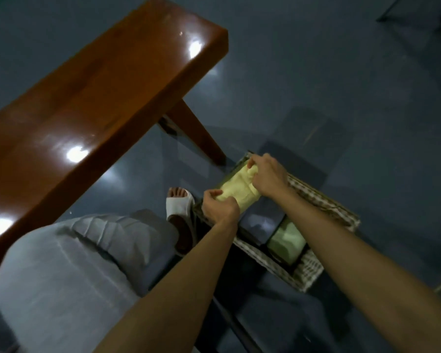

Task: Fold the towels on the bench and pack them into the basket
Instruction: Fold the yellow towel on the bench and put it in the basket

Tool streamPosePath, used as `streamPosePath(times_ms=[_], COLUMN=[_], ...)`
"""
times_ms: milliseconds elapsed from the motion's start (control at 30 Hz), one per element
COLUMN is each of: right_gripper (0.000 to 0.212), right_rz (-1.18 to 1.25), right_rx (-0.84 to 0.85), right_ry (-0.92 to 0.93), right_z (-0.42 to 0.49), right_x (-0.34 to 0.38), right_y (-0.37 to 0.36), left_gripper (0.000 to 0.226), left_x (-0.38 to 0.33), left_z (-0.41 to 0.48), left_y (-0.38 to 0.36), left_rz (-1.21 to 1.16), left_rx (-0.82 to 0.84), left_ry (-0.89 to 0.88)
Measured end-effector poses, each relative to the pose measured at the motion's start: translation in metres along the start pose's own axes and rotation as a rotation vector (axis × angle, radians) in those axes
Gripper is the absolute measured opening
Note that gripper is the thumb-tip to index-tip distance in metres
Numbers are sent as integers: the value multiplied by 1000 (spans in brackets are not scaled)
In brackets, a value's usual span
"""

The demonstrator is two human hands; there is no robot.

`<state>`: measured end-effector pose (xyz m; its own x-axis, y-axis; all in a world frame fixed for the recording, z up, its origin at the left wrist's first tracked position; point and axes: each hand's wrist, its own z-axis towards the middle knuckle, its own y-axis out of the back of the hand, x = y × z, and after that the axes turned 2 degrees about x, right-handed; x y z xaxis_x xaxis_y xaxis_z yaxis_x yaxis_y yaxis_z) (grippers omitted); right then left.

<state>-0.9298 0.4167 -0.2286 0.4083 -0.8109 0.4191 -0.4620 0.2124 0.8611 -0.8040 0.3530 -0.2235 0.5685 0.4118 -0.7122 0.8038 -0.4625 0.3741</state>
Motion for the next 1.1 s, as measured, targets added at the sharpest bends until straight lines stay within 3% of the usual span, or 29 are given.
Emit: streamPosePath(times_ms=[100,233,467,600,700,733,833,900,967,1100], right_gripper=[33,61,43,48,24,25,25,38,47,61], right_rz=[-113,-297,-326,-295,-292,-306,-313,-261,-203,-247], right_rx=[-5,51,109,135,189,202,257,185,128,281], right_ry=[64,98,145,178,179,184,247,245,185,275], right_z=[4,16,38,51,56,58,57,51,41,35], right_x=[-11,-22,-39,-55,-63,-63,-61,-65,-64,-71], right_y=[-31,-65,-100,-120,-123,-120,-113,-115,-112,-114], left_gripper=[32,33,39,50,47,44,42,32,27,70], left_x=[22,36,52,63,63,60,67,70,72,88], left_z=[11,23,50,70,79,75,67,56,49,61], left_y=[-14,-31,-54,-48,-47,-45,-47,-45,-45,-53], left_rz=[5,19,140,344,619,706,937,1037,1084,1211], left_rx=[-47,-24,42,232,484,491,450,396,476,772], left_ry=[63,165,213,271,297,292,49,-150,-287,-335])
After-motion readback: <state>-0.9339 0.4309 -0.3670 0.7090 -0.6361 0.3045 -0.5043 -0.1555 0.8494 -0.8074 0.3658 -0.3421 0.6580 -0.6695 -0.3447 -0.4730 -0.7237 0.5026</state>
